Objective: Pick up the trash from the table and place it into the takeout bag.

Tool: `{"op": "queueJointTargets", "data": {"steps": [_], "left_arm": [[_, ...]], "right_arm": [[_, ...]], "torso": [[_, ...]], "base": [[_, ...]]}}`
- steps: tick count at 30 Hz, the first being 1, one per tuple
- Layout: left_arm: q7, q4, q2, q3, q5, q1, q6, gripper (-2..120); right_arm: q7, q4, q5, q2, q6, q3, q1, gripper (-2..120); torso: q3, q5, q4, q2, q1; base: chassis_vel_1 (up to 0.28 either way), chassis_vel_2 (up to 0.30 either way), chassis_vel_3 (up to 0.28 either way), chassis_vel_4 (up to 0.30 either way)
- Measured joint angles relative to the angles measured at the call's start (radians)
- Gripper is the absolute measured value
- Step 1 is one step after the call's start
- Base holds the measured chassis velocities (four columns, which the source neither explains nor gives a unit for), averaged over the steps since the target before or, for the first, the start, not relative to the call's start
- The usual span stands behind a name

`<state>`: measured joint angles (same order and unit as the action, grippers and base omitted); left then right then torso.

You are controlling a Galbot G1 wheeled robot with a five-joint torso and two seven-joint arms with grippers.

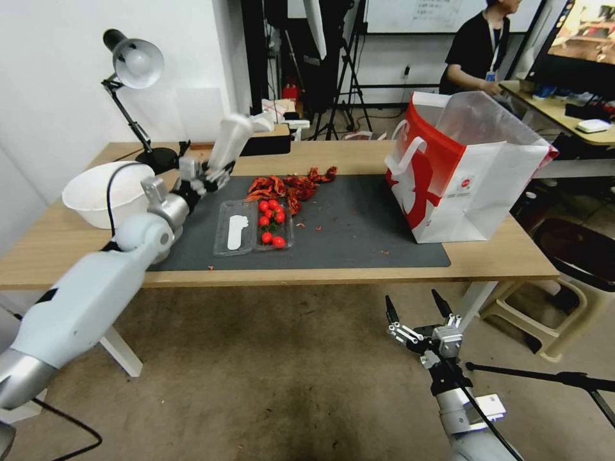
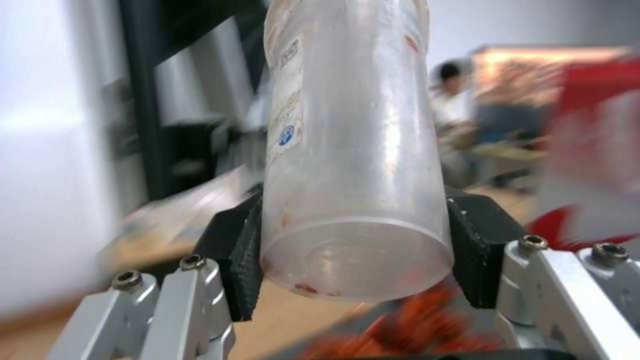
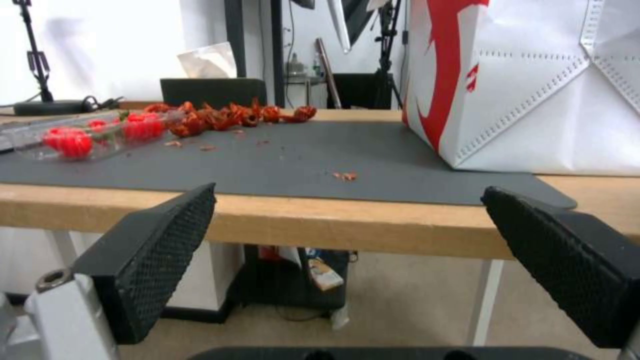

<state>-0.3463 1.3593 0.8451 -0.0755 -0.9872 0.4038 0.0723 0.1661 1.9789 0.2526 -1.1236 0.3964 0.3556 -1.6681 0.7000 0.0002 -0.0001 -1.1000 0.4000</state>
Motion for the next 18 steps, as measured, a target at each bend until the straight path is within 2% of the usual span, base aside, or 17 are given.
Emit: {"op": "queueJointTargets", "data": {"steps": [1,2,5,7,13,14,15,18], "left_arm": [[-0.050,-0.006,0.006,-0.010,-0.007,-0.026,0.010,54],[-0.050,-0.006,0.006,-0.010,-0.007,-0.026,0.010,54],[-0.156,-0.021,0.026,-0.040,-0.026,-0.104,0.013,54],[-0.162,-0.022,0.028,-0.043,-0.028,-0.109,0.013,54],[-0.238,-0.049,0.055,-0.087,-0.041,-0.173,0.010,54],[-0.267,-0.064,0.068,-0.107,-0.041,-0.199,0.009,54],[-0.267,-0.064,0.068,-0.107,-0.041,-0.199,0.009,54],[-0.330,-0.107,0.119,-0.164,-0.034,-0.273,-0.003,54]], "right_arm": [[0.000,0.003,0.000,0.000,-0.001,0.001,-0.002,100],[0.000,0.003,0.000,0.000,-0.001,0.001,-0.002,100],[0.001,0.012,-0.001,0.001,-0.006,0.006,-0.010,100],[0.001,0.013,-0.001,0.001,-0.006,0.006,-0.011,100],[0.001,0.014,-0.003,0.001,-0.007,0.009,-0.018,100],[0.001,0.015,-0.004,0.001,-0.007,0.009,-0.019,100],[0.001,0.015,-0.004,0.001,-0.007,0.009,-0.019,100],[0.001,0.015,-0.006,-0.004,-0.006,0.010,-0.022,100]], "torso": [[0.000,0.0001,0.0002,0.000,0.000],[0.000,0.0001,0.0002,0.000,0.000],[0.000,0.0005,0.0001,0.000,0.000],[0.000,0.0006,0.0001,0.000,0.000],[0.000,-0.0003,-0.0005,0.000,0.000],[0.000,-0.0001,0.0002,0.000,0.000],[0.000,-0.0001,0.0002,0.000,0.000],[0.000,0.0000,0.0003,0.000,0.000]], "base": [[0.000,0.000,0.000,0.000],[0.000,0.000,0.000,0.000],[0.000,0.000,0.000,0.000],[0.000,0.000,0.000,0.000],[0.000,0.000,0.000,0.000],[0.000,0.000,0.000,0.000],[0.000,0.000,0.000,0.000],[0.000,0.000,0.000,0.000]]}}
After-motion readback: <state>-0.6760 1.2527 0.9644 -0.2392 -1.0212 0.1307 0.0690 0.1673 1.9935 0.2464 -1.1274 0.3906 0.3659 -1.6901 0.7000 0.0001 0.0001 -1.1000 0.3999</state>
